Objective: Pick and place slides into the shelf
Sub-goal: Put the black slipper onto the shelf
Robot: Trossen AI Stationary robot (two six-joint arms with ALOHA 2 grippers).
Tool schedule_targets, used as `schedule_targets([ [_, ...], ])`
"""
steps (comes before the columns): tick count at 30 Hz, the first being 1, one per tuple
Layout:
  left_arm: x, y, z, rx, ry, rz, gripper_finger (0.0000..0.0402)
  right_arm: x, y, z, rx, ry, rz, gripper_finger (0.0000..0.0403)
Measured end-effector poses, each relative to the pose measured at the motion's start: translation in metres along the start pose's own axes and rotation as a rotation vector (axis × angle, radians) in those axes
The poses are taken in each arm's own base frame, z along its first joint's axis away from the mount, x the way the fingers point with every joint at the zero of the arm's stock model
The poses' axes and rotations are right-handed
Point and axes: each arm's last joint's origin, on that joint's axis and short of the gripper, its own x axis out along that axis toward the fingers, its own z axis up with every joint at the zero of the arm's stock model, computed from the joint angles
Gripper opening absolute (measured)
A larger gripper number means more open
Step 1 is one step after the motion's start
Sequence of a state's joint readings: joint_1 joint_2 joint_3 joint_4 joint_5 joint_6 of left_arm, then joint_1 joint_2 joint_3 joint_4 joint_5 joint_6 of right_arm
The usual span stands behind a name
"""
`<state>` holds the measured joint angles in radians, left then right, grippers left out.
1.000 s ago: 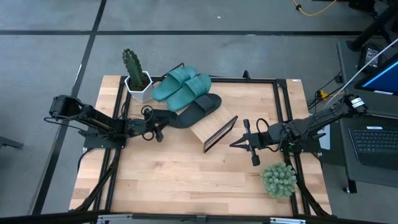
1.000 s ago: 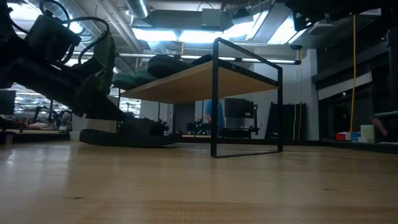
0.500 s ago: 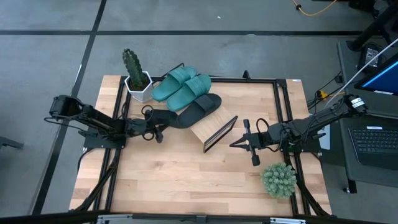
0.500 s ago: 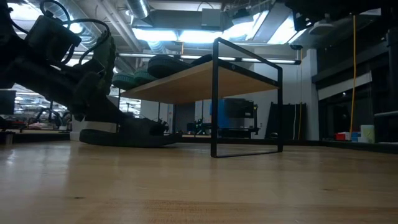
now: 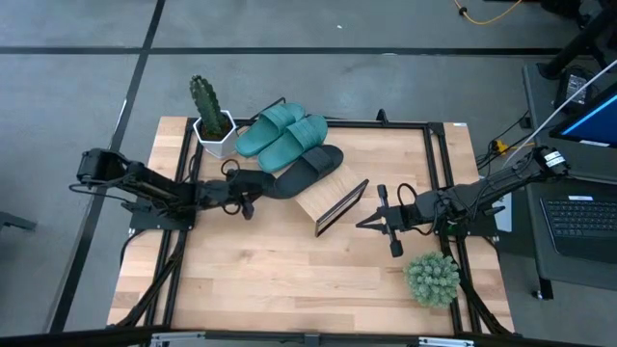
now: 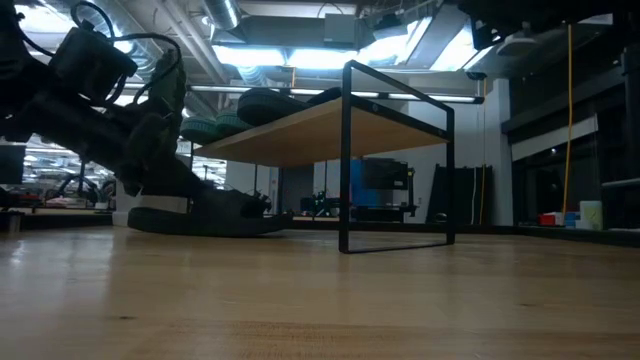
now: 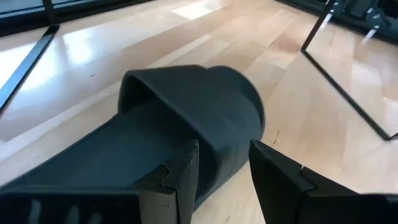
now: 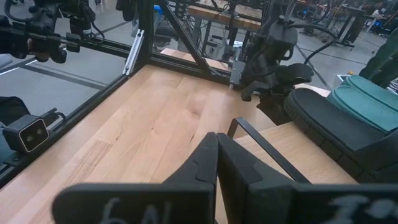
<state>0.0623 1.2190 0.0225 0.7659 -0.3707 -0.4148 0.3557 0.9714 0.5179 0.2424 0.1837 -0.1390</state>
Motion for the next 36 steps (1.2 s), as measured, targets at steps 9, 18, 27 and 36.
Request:
schedule_targets([
  [9,0.010,-0.002,0.001,0.025,0.062,0.035,0.0134,0.000,0.000,0.000,0.002,0.000,0.000,0.0012],
  [18,0.024,-0.008,-0.001,0.045,0.127,0.017,0.0134,0.000,0.000,0.000,0.001,0.000,0.001,0.0012],
  [27,0.029,-0.012,0.004,0.090,0.115,-0.010,0.0099,0.000,0.000,-0.001,0.003,0.012,0.003,0.0012],
  [36,0.029,-0.013,0.003,0.071,0.124,-0.029,0.0010,0.000,0.000,-0.002,0.004,0.017,0.004,0.0012],
])
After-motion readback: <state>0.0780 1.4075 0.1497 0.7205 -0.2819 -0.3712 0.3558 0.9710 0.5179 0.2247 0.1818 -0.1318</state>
